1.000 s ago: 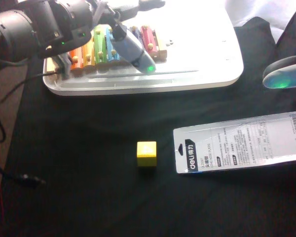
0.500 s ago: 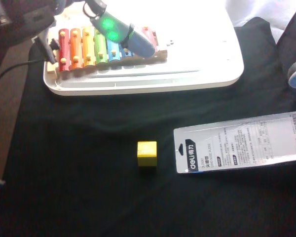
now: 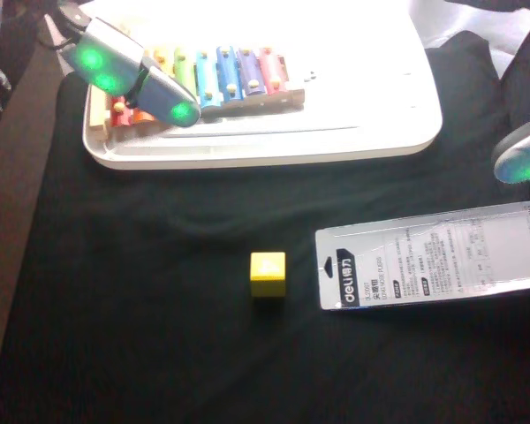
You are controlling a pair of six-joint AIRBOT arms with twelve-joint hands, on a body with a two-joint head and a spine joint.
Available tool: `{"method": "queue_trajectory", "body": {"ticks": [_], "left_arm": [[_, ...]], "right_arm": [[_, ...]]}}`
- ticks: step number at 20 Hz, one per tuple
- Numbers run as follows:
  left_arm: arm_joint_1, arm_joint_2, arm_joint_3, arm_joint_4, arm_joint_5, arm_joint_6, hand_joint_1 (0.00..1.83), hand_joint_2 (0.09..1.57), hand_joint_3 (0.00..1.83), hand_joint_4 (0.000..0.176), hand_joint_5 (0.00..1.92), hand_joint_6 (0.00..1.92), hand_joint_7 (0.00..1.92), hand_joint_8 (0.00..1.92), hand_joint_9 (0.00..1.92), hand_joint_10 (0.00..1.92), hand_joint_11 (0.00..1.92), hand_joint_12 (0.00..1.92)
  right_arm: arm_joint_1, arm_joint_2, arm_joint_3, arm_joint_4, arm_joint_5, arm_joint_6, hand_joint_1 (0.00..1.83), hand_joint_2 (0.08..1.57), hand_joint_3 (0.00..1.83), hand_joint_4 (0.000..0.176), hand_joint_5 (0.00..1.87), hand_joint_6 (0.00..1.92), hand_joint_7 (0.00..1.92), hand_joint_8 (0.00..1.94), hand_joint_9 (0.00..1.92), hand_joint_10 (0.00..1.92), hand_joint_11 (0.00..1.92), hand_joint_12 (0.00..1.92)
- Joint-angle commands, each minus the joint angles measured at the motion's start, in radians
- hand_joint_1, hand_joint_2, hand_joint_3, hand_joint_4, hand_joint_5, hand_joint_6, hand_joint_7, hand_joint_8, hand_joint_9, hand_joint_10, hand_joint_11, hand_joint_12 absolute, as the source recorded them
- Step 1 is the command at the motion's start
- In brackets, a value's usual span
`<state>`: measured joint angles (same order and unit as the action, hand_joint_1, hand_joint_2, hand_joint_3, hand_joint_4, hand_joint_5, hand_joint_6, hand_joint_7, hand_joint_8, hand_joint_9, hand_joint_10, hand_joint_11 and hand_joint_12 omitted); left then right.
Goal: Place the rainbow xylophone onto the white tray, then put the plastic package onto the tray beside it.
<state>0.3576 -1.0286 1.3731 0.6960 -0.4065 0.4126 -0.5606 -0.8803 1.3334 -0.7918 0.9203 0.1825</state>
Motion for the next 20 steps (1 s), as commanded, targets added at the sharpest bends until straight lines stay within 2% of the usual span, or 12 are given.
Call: {"method": "queue_trajectory", "body": {"ticks": [1,3,4,6,7,10,11,13,14,17,18,20], "left_arm": [[0.005,0.023,-0.022,-0.069,-0.092,0.052,0.78,0.69,0.02,0.176,0.00,0.00,0.00,0.00,0.00,0.00,0.00,0.00],[0.046,0.090,-0.084,-0.175,-0.130,0.159,0.74,0.64,0.00,0.176,0.00,0.00,0.00,0.00,0.00,0.00,0.00,0.00],[0.065,0.124,-0.114,-0.224,-0.149,0.209,0.76,0.65,0.00,0.176,0.00,0.00,0.00,0.00,0.00,0.00,0.00,0.00],[0.091,0.163,-0.149,-0.279,-0.174,0.267,0.73,0.67,0.01,0.175,0.00,0.00,0.00,0.00,0.00,0.00,0.00,0.00],[0.106,0.187,-0.168,-0.301,-0.185,0.287,0.63,0.65,0.00,0.160,0.00,0.00,0.00,0.00,0.00,0.00,0.00,0.00],[0.152,0.243,-0.209,-0.364,-0.214,0.329,0.73,0.63,0.00,0.109,0.00,0.00,0.00,0.00,0.00,0.00,0.00,0.00],[0.156,0.253,-0.215,-0.366,-0.220,0.329,0.74,0.62,0.00,0.111,0.00,0.00,0.00,0.00,0.00,0.00,0.00,0.00],[0.158,0.272,-0.230,-0.371,-0.237,0.334,0.79,0.63,0.00,0.090,0.00,0.00,0.00,0.00,0.00,0.00,0.00,0.00],[0.163,0.281,-0.239,-0.382,-0.251,0.342,0.80,0.63,0.00,0.053,0.00,0.00,0.00,0.00,0.00,0.00,0.00,0.00],[0.218,0.316,-0.274,-0.451,-0.304,0.397,0.79,0.63,0.00,0.032,0.00,0.00,0.00,0.00,0.00,0.00,0.00,0.00],[0.236,0.325,-0.281,-0.461,-0.318,0.397,0.78,0.64,0.00,0.006,0.00,0.00,0.00,0.00,0.00,0.00,0.00,0.00],[0.253,0.330,-0.289,-0.470,-0.335,0.397,0.78,0.64,0.00,0.000,0.00,0.00,0.00,0.00,0.00,0.00,0.00,0.00]], "right_arm": [[0.011,0.004,0.000,0.062,0.064,0.012,0.45,0.72,0.00,0.000,0.00,0.00,0.00,0.00,0.03,0.00,0.17,0.15],[0.011,0.009,-0.001,0.021,0.047,0.038,0.41,0.68,0.00,0.000,0.01,0.00,0.03,0.00,0.05,0.00,0.02,0.40],[0.011,0.014,-0.003,-0.009,0.037,0.060,0.43,0.67,0.00,0.000,0.00,0.00,0.00,0.00,0.01,0.00,0.00,0.14],[0.011,0.029,-0.018,-0.040,0.020,0.071,0.43,0.66,0.00,0.000,0.00,0.00,0.00,0.00,0.00,0.00,0.00,0.00],[0.011,0.038,-0.027,-0.055,0.008,0.071,0.45,0.67,0.00,0.000,0.00,0.00,0.00,0.00,0.00,0.00,0.00,0.00],[0.010,0.051,-0.044,-0.106,-0.016,0.085,0.60,0.62,0.00,0.000,0.00,0.00,0.00,0.00,0.00,0.00,0.00,0.00],[0.010,0.052,-0.044,-0.127,-0.021,0.101,0.62,0.62,0.00,0.000,0.00,0.00,0.00,0.00,0.00,0.00,0.00,0.00],[0.010,0.055,-0.046,-0.160,-0.027,0.122,0.59,0.62,0.00,0.000,0.00,0.00,0.00,0.00,0.00,0.00,0.01,0.01],[0.010,0.058,-0.049,-0.176,-0.032,0.131,0.58,0.61,0.00,0.000,0.00,0.00,0.00,0.00,0.00,0.00,0.02,0.01],[0.010,0.066,-0.061,-0.229,-0.064,0.148,0.61,0.60,0.00,0.000,0.00,0.00,0.00,0.00,0.00,0.00,0.07,0.03],[0.009,0.066,-0.062,-0.242,-0.071,0.154,0.60,0.61,0.00,0.000,0.00,0.00,0.00,0.00,0.00,0.00,0.07,0.03],[0.007,0.066,-0.065,-0.272,-0.082,0.174,0.65,0.64,0.01,0.000,0.00,0.00,0.00,0.00,0.00,0.00,0.01,0.00]]}}
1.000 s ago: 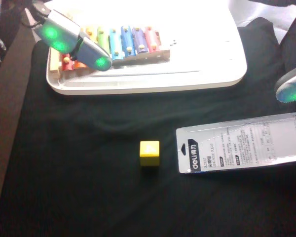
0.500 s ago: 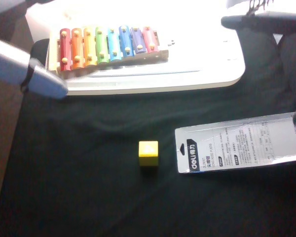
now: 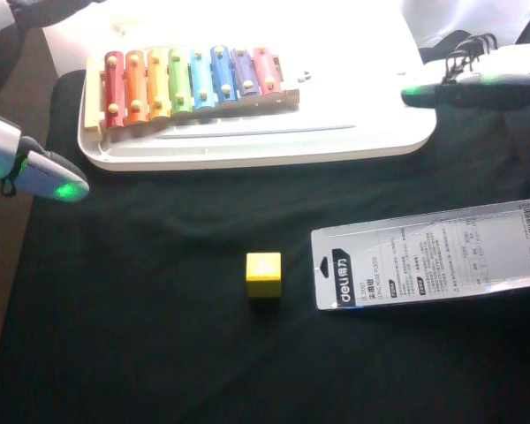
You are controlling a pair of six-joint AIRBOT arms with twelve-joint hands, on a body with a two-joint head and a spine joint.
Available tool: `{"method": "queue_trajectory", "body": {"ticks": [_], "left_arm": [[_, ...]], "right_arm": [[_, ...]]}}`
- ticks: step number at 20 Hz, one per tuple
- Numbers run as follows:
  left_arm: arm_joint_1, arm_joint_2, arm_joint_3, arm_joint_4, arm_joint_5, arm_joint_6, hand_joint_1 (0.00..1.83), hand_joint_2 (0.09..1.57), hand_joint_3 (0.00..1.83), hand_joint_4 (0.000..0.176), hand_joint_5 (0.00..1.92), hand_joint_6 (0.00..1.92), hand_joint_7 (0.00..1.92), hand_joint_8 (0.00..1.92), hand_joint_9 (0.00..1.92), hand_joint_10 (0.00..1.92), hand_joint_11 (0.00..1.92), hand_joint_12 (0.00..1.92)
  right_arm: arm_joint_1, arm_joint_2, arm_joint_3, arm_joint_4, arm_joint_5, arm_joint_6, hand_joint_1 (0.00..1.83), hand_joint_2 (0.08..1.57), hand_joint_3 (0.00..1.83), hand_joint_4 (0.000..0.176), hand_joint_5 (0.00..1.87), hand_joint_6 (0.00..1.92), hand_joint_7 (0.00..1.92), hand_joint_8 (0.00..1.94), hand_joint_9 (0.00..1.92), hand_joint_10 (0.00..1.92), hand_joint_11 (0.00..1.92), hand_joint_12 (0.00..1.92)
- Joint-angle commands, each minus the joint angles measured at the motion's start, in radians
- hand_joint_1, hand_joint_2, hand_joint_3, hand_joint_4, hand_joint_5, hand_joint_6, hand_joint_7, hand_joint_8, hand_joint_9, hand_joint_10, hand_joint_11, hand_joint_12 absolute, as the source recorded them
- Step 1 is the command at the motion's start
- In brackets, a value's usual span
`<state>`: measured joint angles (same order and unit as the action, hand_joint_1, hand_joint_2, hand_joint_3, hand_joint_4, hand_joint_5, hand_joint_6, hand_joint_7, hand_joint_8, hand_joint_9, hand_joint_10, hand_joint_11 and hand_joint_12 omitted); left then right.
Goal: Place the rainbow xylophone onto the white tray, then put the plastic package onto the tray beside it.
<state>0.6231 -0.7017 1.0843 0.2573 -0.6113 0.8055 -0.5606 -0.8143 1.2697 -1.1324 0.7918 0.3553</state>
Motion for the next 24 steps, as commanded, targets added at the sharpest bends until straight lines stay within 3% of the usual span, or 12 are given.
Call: {"method": "queue_trajectory", "body": {"ticks": [1,3,6,9,10,13,14,17,18,19,21,24], "left_arm": [[-0.009,0.003,-0.001,-0.035,-0.137,0.005,0.77,0.64,0.00,0.000,0.00,0.00,0.00,0.00,0.00,0.00,0.00,0.00],[-0.007,-0.001,-0.002,-0.037,-0.141,0.005,0.74,0.63,0.00,0.027,0.00,0.00,0.00,0.00,0.00,0.00,0.00,0.00],[-0.002,-0.004,-0.002,-0.037,-0.140,0.005,0.76,0.63,0.00,0.000,0.00,0.00,0.00,0.00,0.00,0.00,0.00,0.00],[0.011,-0.006,-0.003,-0.048,-0.141,0.005,0.75,0.61,0.00,0.000,0.00,0.00,0.00,0.00,0.00,0.00,0.00,0.00],[0.014,-0.008,-0.003,-0.049,-0.142,0.005,0.77,0.61,0.00,0.015,0.00,0.00,0.00,0.00,0.00,0.00,0.00,0.00],[0.025,-0.016,-0.003,-0.053,-0.142,0.007,0.79,0.62,0.00,0.002,0.00,0.00,0.00,0.00,0.00,0.00,0.00,0.00],[0.028,-0.017,-0.003,-0.056,-0.142,0.009,0.79,0.60,0.00,0.004,0.00,0.00,0.00,0.00,0.00,0.00,0.00,0.00],[0.035,-0.021,-0.003,-0.061,-0.142,0.009,0.78,0.60,0.00,0.057,0.00,0.00,0.00,0.00,0.00,0.00,0.00,0.00],[0.038,-0.023,-0.003,-0.062,-0.142,0.009,0.78,0.61,0.00,0.050,0.00,0.00,0.00,0.00,0.00,0.00,0.00,0.00],[0.040,-0.025,-0.003,-0.063,-0.142,0.009,0.79,0.61,0.00,0.052,0.00,0.00,0.00,0.00,0.00,0.00,0.00,0.00],[0.046,-0.027,-0.003,-0.063,-0.141,0.009,0.78,0.61,0.00,0.038,0.00,0.00,0.00,0.00,0.00,0.00,0.00,0.00],[0.053,-0.027,-0.003,-0.063,-0.130,0.010,0.77,0.63,0.01,0.047,0.00,0.00,0.00,0.00,0.00,0.00,0.00,0.00]], "right_arm": [[0.005,-0.001,-0.002,0.051,0.040,0.017,0.66,0.65,0.01,0.000,0.00,0.00,0.00,0.00,0.00,0.00,0.00,0.00],[0.003,-0.003,-0.002,-0.013,0.013,0.057,0.64,0.64,0.01,0.000,0.00,0.00,0.00,0.00,0.00,0.00,0.00,0.00],[-0.003,-0.007,0.002,-0.065,-0.018,0.089,0.62,0.64,0.00,0.000,0.00,0.00,0.00,0.00,0.00,0.00,0.00,0.00],[-0.024,-0.007,0.001,-0.065,-0.024,0.089,0.48,0.62,0.00,0.000,0.00,0.00,0.00,0.00,0.00,0.00,0.12,0.05],[-0.032,-0.007,0.001,-0.065,-0.028,0.090,0.43,0.61,0.00,0.000,0.00,0.00,0.00,0.00,0.00,0.00,0.13,0.06],[-0.054,-0.007,0.000,-0.064,-0.040,0.090,0.40,0.59,0.00,0.000,0.00,0.00,0.00,0.00,0.00,0.00,0.08,0.04],[-0.060,-0.007,0.000,-0.064,-0.042,0.090,0.42,0.58,0.00,0.000,0.00,0.00,0.00,0.00,0.00,0.00,0.08,0.04],[-0.077,-0.007,-0.001,-0.064,-0.053,0.090,0.47,0.57,0.00,0.000,0.00,0.00,0.00,0.00,0.00,0.00,0.08,0.04],[-0.083,-0.007,-0.001,-0.064,-0.057,0.090,0.45,0.57,0.00,0.000,0.00,0.00,0.00,0.00,0.00,0.00,0.15,0.07],[-0.089,-0.007,0.000,-0.064,-0.060,0.090,0.43,0.56,0.00,0.000,0.00,0.00,0.00,0.00,0.00,0.00,0.14,0.06],[-0.095,-0.007,0.000,-0.064,-0.067,0.090,0.43,0.57,0.00,0.000,0.00,0.00,0.00,0.00,0.00,0.00,0.04,0.02],[-0.102,-0.010,0.001,-0.065,-0.075,0.090,0.49,0.57,0.00,0.000,0.03,0.01,0.01,0.00,0.02,0.01,0.15,0.07]]}}
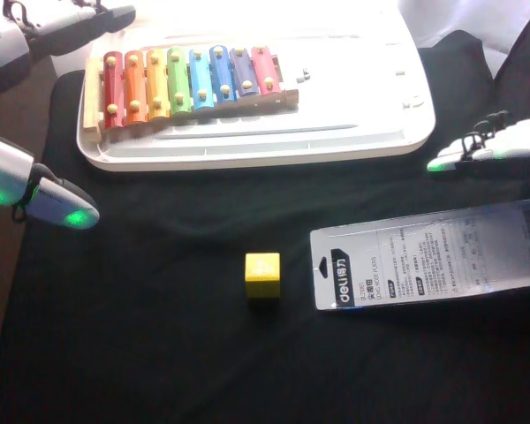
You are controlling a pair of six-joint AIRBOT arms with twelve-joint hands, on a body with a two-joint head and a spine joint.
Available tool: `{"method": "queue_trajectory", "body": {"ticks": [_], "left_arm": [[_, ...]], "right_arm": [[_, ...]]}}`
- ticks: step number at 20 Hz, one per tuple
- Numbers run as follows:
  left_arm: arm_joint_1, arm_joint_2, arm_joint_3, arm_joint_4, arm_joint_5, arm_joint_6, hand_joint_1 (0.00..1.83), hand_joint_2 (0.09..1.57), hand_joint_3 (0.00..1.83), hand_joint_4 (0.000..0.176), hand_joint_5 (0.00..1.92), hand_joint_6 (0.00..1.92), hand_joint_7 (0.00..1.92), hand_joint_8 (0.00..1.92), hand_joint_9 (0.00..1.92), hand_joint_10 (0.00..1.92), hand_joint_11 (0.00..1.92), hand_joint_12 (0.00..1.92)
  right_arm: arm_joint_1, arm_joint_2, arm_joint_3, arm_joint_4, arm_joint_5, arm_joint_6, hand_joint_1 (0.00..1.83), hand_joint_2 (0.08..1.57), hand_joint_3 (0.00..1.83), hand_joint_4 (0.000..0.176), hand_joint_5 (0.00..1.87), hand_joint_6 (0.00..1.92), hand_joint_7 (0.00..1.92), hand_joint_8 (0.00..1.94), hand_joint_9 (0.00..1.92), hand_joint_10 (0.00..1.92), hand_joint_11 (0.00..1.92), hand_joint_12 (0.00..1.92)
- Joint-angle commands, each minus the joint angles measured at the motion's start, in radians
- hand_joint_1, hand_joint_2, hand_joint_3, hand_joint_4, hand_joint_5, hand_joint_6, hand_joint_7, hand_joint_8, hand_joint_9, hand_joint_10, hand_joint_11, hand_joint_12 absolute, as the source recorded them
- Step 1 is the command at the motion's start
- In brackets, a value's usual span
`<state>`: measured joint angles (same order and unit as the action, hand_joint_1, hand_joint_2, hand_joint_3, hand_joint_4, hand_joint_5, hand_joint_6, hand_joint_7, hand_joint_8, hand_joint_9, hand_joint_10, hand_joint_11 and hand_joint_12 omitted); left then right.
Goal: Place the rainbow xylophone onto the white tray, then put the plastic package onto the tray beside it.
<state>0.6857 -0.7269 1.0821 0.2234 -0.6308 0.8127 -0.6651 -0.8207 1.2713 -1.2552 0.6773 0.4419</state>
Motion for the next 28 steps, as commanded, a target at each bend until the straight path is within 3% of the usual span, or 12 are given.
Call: {"method": "queue_trajectory", "body": {"ticks": [1,4,6,8,12,14,18,19,21,26,28], "left_arm": [[-0.007,-0.001,0.000,-0.031,-0.115,0.002,0.77,0.63,0.00,0.042,0.00,0.00,0.00,0.00,0.00,0.00,0.00,0.00],[0.041,-0.002,-0.001,-0.074,-0.159,0.002,0.81,0.62,0.00,0.035,0.00,0.00,0.00,0.00,0.00,0.00,0.00,0.00],[0.052,-0.004,-0.001,-0.084,-0.167,0.002,0.82,0.61,0.00,0.016,0.00,0.00,0.00,0.00,0.00,0.00,0.00,0.00],[0.053,-0.006,-0.001,-0.084,-0.164,0.002,0.81,0.61,0.00,0.027,0.00,0.00,0.00,0.00,0.00,0.00,0.00,0.00],[0.056,-0.012,-0.001,-0.083,-0.159,0.002,0.79,0.63,0.00,0.016,0.00,0.00,0.00,0.00,0.00,0.00,0.00,0.00],[0.059,-0.015,-0.001,-0.083,-0.160,0.002,0.82,0.62,0.00,0.038,0.00,0.00,0.00,0.00,0.00,0.00,0.00,0.00],[0.064,-0.018,-0.001,-0.083,-0.162,0.002,0.76,0.62,0.00,0.042,0.00,0.00,0.00,0.00,0.00,0.00,0.00,0.00],[0.065,-0.018,-0.001,-0.083,-0.160,0.002,0.76,0.62,0.00,0.032,0.00,0.00,0.00,0.00,0.00,0.00,0.00,0.00],[0.067,-0.018,-0.001,-0.083,-0.160,0.002,0.75,0.62,0.00,0.029,0.00,0.00,0.00,0.00,0.00,0.00,0.00,0.00],[0.071,-0.020,-0.001,-0.083,-0.162,0.002,0.78,0.62,0.00,0.036,0.00,0.00,0.00,0.00,0.00,0.00,0.00,0.00],[0.075,-0.023,-0.001,-0.084,-0.162,0.002,0.79,0.62,0.00,0.023,0.00,0.00,0.00,0.00,0.00,0.00,0.00,0.00]], "right_arm": [[0.003,-0.007,0.001,0.058,0.035,0.003,0.48,0.58,0.00,0.000,0.03,0.01,0.01,0.01,0.04,0.01,0.17,0.08],[0.002,-0.027,0.014,0.057,0.024,0.003,0.52,0.59,0.01,0.000,0.03,0.00,0.01,0.00,0.03,0.00,0.13,0.06],[0.002,-0.032,0.017,0.052,0.015,0.003,0.54,0.59,0.00,0.000,0.03,0.01,0.00,0.00,0.01,0.00,0.13,0.05],[0.001,-0.033,0.018,0.041,0.009,0.003,0.57,0.59,0.00,0.000,0.04,0.01,0.02,0.01,0.01,0.00,0.12,0.05],[-0.003,-0.028,0.017,0.030,0.003,0.003,0.56,0.60,0.00,0.000,0.03,0.00,0.00,0.00,0.00,0.00,0.09,0.03],[-0.005,-0.027,0.017,0.021,0.002,0.008,0.59,0.59,0.00,0.000,0.04,0.01,0.01,0.00,0.00,0.00,0.09,0.03],[-0.007,-0.030,0.017,0.005,-0.005,0.012,0.61,0.57,0.00,0.000,0.04,0.00,0.00,0.00,0.00,0.00,0.18,0.07],[-0.008,-0.032,0.017,0.002,-0.009,0.012,0.61,0.58,0.00,0.000,0.04,0.00,0.00,0.00,0.00,0.00,0.19,0.07],[-0.008,-0.034,0.017,-0.004,-0.014,0.012,0.68,0.60,0.00,0.000,0.03,0.00,0.00,0.00,0.00,0.00,0.17,0.06],[-0.008,-0.043,0.021,-0.009,-0.019,0.012,0.74,0.64,0.02,0.000,0.06,0.01,0.02,0.01,0.02,0.01,0.17,0.05],[-0.008,-0.049,0.024,-0.010,-0.019,0.012,0.78,0.68,0.01,0.000,0.09,0.01,0.05,0.01,0.06,0.01,0.19,0.06]]}}
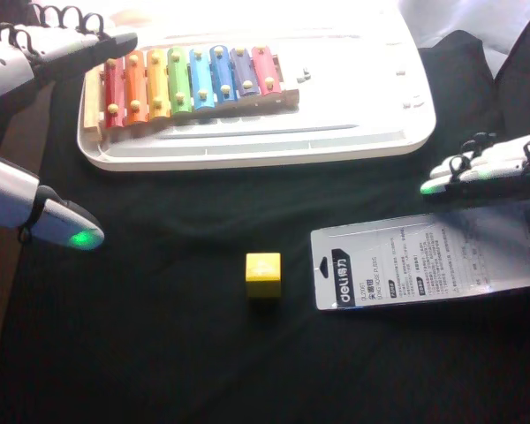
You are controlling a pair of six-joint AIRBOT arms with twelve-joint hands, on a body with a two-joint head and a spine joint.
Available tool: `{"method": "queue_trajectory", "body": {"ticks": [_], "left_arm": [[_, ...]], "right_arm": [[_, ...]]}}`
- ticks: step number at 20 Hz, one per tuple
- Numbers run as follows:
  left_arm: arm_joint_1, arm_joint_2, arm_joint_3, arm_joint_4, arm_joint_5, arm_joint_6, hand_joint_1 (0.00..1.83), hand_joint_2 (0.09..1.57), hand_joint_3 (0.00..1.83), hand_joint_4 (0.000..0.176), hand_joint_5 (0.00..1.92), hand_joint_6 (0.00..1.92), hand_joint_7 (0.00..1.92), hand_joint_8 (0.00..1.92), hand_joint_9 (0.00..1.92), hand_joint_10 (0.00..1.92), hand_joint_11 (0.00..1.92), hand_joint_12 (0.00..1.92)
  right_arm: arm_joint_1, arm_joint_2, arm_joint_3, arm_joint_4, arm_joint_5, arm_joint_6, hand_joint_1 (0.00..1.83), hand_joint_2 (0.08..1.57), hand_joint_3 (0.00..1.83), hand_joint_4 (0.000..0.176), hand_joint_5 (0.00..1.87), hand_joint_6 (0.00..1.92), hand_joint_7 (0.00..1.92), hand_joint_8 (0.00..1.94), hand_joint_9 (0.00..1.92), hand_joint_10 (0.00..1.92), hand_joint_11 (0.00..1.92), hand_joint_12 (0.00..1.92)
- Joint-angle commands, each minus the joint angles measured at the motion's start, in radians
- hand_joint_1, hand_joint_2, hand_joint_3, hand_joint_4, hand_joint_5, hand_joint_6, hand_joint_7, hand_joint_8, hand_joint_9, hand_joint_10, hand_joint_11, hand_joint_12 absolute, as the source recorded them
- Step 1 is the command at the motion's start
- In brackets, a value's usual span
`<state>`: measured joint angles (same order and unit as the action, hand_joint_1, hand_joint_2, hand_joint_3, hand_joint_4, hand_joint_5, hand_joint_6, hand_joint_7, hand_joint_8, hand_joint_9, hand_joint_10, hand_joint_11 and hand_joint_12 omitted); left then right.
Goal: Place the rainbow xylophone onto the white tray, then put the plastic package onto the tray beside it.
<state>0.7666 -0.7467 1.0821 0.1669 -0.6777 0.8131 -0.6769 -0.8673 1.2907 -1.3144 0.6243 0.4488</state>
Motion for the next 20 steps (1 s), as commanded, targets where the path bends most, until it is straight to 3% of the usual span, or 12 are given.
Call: {"method": "queue_trajectory", "body": {"ticks": [1,3,4,5,9,11,13,14,20], "left_arm": [[-0.004,-0.004,-0.001,-0.027,-0.115,0.002,0.80,0.62,0.00,0.020,0.00,0.00,0.00,0.00,0.00,0.00,0.00,0.00],[-0.004,-0.004,-0.001,-0.027,-0.116,0.002,0.79,0.63,0.00,0.032,0.00,0.00,0.00,0.00,0.00,0.00,0.00,0.00],[-0.003,-0.004,-0.001,-0.027,-0.116,0.002,0.81,0.63,0.00,0.048,0.00,0.00,0.00,0.00,0.00,0.00,0.00,0.00],[-0.003,-0.004,-0.001,-0.027,-0.116,0.002,0.80,0.63,0.00,0.040,0.00,0.00,0.00,0.00,0.00,0.00,0.00,0.00],[0.003,-0.007,-0.001,-0.027,-0.117,0.002,0.83,0.61,0.00,0.052,0.00,0.00,0.00,0.00,0.00,0.00,0.00,0.00],[0.006,-0.010,-0.001,-0.028,-0.119,0.002,0.83,0.61,0.00,0.036,0.00,0.00,0.00,0.00,0.00,0.00,0.00,0.00],[0.009,-0.010,-0.001,-0.028,-0.120,0.002,0.82,0.61,0.00,0.051,0.00,0.00,0.00,0.00,0.00,0.00,0.00,0.00],[0.010,-0.010,-0.001,-0.029,-0.122,0.002,0.82,0.62,0.00,0.042,0.00,0.00,0.00,0.00,0.00,0.00,0.00,0.00],[0.014,-0.011,-0.001,-0.032,-0.126,0.001,0.85,0.61,0.00,0.059,0.00,0.00,0.00,0.00,0.00,0.00,0.00,0.00]], "right_arm": [[0.004,-0.004,0.005,0.049,0.034,0.005,0.81,0.70,0.01,0.000,0.09,0.01,0.06,0.00,0.07,0.01,0.22,0.07],[0.004,-0.006,0.007,0.048,0.034,0.005,0.86,0.72,0.01,0.000,0.10,0.01,0.07,0.01,0.08,0.01,0.25,0.08],[0.004,-0.009,0.009,0.047,0.034,0.005,0.85,0.73,0.01,0.000,0.11,0.01,0.09,0.01,0.09,0.01,0.21,0.06],[0.004,-0.009,0.009,0.047,0.034,0.005,0.86,0.75,0.02,0.000,0.11,0.01,0.10,0.01,0.10,0.01,0.23,0.07],[0.004,-0.021,0.017,0.047,0.034,0.005,0.94,0.75,0.00,0.000,0.15,0.00,0.19,0.01,0.22,0.01,0.43,0.13],[0.002,-0.026,0.021,0.047,0.034,0.005,0.94,0.76,0.00,0.000,0.15,0.00,0.19,0.01,0.24,0.01,0.43,0.13],[0.002,-0.034,0.027,0.047,0.034,0.005,0.93,0.76,0.00,0.000,0.17,0.01,0.21,0.01,0.28,0.02,0.45,0.14],[0.002,-0.041,0.032,0.047,0.034,0.005,0.91,0.76,0.00,0.000,0.17,0.01,0.21,0.01,0.28,0.02,0.47,0.14],[0.002,-0.056,0.046,0.048,0.032,0.005,0.94,0.79,0.01,0.000,0.22,0.01,0.26,0.02,0.33,0.03,0.49,0.14]]}}
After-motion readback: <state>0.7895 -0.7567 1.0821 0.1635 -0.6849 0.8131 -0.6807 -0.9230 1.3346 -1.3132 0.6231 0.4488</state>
